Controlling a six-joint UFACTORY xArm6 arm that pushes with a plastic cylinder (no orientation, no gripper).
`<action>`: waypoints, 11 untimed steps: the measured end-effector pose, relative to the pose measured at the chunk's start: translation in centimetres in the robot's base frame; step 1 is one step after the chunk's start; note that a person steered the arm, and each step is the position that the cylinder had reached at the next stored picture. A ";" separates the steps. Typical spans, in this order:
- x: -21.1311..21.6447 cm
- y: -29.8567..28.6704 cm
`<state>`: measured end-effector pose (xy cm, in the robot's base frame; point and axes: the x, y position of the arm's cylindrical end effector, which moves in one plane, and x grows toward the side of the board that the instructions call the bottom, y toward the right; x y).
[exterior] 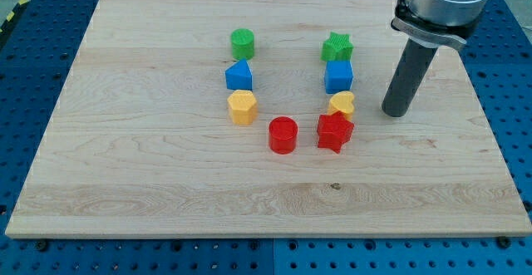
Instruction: Separate the yellow heart from the red star
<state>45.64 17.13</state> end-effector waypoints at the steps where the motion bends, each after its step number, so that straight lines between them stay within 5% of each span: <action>1: -0.6 0.0; 7: 0.2 -0.4; 11: 0.9 -10.9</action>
